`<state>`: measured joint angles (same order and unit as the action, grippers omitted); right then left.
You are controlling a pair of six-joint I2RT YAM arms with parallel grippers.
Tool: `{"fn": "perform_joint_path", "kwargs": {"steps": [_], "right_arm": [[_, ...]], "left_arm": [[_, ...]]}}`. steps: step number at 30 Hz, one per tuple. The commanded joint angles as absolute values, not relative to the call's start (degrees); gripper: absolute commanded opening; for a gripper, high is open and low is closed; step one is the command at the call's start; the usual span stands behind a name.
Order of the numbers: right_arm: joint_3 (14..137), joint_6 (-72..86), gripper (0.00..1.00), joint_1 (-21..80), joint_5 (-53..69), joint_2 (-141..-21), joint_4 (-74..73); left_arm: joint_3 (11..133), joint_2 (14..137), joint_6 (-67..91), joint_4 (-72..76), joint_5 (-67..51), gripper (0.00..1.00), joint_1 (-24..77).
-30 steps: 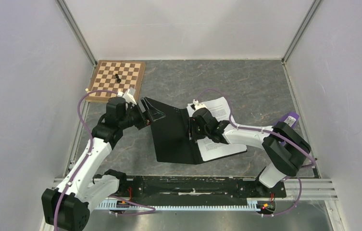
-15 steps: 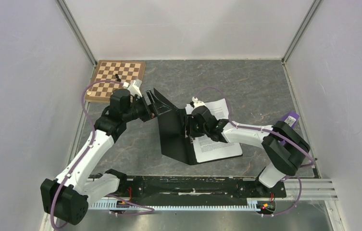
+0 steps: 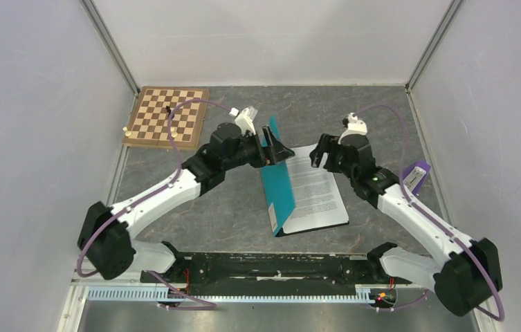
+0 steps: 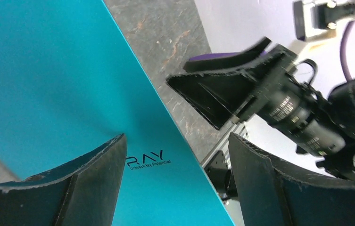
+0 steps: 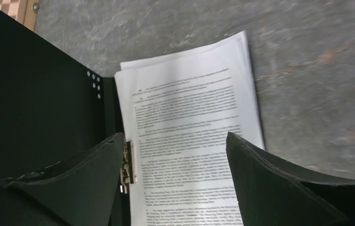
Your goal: Put the files into the folder
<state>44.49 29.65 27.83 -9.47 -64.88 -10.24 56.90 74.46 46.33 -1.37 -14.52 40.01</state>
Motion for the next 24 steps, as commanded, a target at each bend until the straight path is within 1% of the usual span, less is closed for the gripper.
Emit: {"fn": "perform_joint_path", "kwargs": {"steps": [1, 3, 6, 11, 16, 20, 24], "right_arm": [[45.8, 24.5, 0.83, 25.7, -15.7, -58.7, -16.9], [46.2, 23.6, 0.84, 25.0, -17.1, -57.0, -18.7], [46.5, 22.7, 0.85, 23.8, -18.6, -54.8, -20.7], [47.0, 22.0, 0.87, 22.8, -21.3, -52.1, -22.8], [46.8, 21.7, 0.90, 21.8, -21.6, -51.8, -23.4], [45.2, 21.5, 0.91, 21.8, -19.0, -53.2, -22.1], [43.9, 21.4, 0.93, 21.8, -15.1, -55.3, -20.1]], "left_arm": [[56.1, 79.1, 49.7, 19.5, -10.7, 0.85, 43.3], [55.9, 81.5, 50.0, 25.1, -11.6, 0.85, 44.1], [56.8, 85.7, 50.8, 29.2, -13.1, 0.85, 44.6], [57.6, 90.3, 51.3, 30.4, -14.8, 0.85, 44.7], [56.5, 92.9, 51.3, 31.9, -15.4, 0.85, 44.6], [56.2, 93.0, 50.7, 29.7, -15.0, 0.85, 44.7], [55.7, 88.5, 45.1, 17.7, -8.8, 0.85, 44.6]]}}
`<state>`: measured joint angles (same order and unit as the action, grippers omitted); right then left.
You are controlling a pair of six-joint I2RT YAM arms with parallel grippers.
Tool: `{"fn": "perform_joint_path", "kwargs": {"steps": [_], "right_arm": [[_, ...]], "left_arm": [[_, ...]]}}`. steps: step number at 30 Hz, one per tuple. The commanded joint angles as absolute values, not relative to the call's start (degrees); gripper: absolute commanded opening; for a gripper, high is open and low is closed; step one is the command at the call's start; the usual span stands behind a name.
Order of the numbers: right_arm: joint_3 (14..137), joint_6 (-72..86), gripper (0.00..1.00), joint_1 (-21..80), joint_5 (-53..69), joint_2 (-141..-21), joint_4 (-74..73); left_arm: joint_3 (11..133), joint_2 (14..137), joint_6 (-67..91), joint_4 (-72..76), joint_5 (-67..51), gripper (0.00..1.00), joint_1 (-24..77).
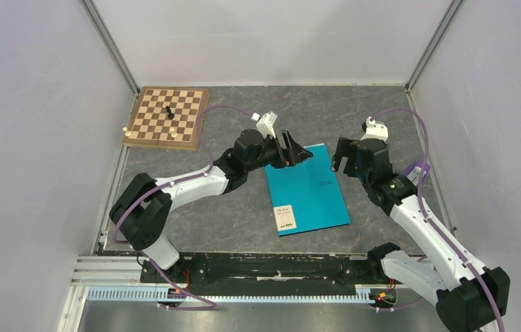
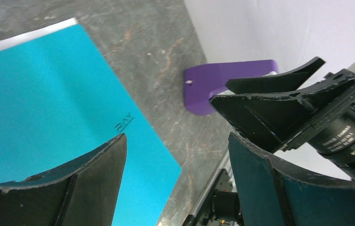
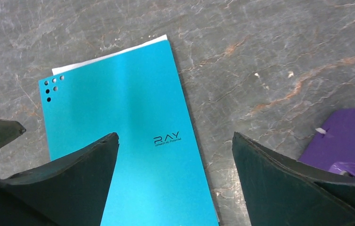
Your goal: Put the files into the folder
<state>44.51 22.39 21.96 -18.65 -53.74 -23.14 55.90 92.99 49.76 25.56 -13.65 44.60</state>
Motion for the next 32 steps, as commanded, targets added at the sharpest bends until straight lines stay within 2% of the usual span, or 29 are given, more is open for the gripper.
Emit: {"fn": "perform_joint_path", "kwargs": {"steps": [1, 10, 15, 20, 32], "right_arm": [[43.7, 21.5, 0.95, 21.8, -14.3, -55.7, -19.8], [40.4, 21.0, 0.98, 21.8, -12.9, -59.0, -13.8], [39.1, 19.6, 0.98, 21.8, -13.4, -59.5, -11.5], [37.6, 19.7, 0.98, 21.9, -13.6, -59.7, -9.4], [39.8, 18.9, 0.98, 21.8, -13.0, -61.7, -9.8]], "left_arm": [[55.3, 86.8, 43.4, 14.3, -6.4, 0.85, 44.6], [56.1, 75.2, 33.0, -13.5, 8.3, 0.85, 43.5], [58.1, 72.2, 32.3, -22.4, 14.4, 0.85, 43.3], [60.8, 72.3, 32.4, -26.8, 17.6, 0.85, 43.2], [61.8, 73.5, 31.7, -26.9, 18.1, 0.85, 43.2]]}}
